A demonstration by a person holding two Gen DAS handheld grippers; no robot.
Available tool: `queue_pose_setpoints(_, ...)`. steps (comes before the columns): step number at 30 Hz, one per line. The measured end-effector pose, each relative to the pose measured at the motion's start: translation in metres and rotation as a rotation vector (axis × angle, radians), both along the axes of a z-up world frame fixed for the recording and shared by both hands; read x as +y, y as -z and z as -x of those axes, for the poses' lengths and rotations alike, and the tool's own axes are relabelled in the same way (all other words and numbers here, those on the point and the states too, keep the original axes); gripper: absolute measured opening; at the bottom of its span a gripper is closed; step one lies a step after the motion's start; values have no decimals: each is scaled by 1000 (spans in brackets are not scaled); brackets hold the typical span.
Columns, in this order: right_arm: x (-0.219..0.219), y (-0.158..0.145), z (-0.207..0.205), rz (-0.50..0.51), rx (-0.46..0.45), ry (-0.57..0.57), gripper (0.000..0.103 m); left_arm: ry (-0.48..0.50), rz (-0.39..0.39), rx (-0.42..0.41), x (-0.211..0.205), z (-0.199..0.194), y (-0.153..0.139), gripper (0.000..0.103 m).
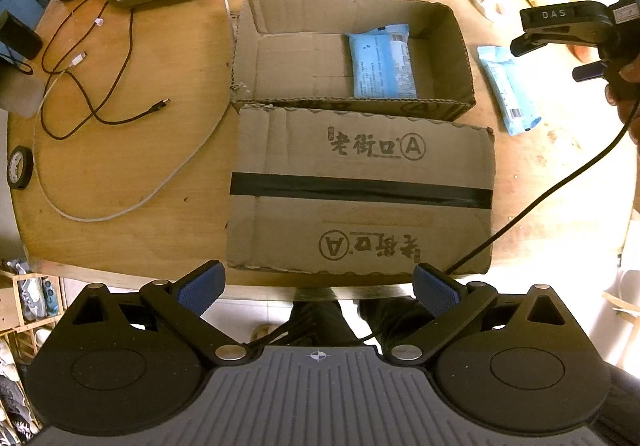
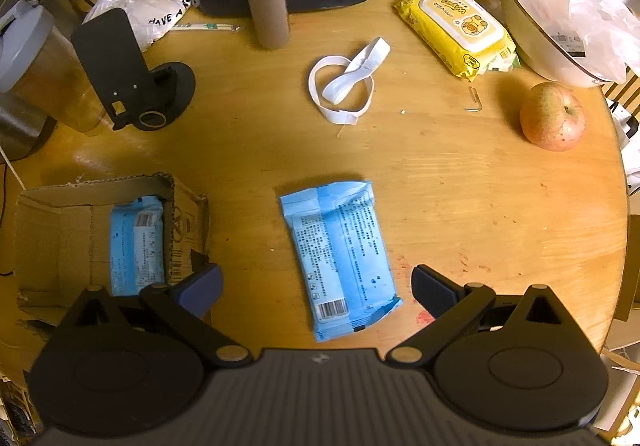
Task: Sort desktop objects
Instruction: 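Lower the open right gripper over the smaller blue packet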
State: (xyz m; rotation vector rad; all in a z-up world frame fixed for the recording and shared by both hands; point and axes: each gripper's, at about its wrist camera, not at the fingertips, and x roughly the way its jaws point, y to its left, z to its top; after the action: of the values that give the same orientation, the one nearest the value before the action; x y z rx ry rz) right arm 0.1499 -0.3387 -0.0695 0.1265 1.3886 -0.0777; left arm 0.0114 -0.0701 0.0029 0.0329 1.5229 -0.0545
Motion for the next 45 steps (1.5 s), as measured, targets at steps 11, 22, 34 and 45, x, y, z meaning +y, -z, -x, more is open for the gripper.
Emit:
queue_pose_setpoints(11,-14,2,1,2,3,8,103,2,0,2,-10,0,1,103)
queue_pose_setpoints(22,-19,7,-2,1,10,-12,103,5,0,8,-18,-2,3,103)
queue_pose_setpoints(34,-15,17,-14,-6,30,-144,103,-5,-3,20,-20,-4,6,103)
queue_pose_setpoints(45,-12,28,-24,-8,52,-224,103,-21,-6,28,-20,-7,8,103)
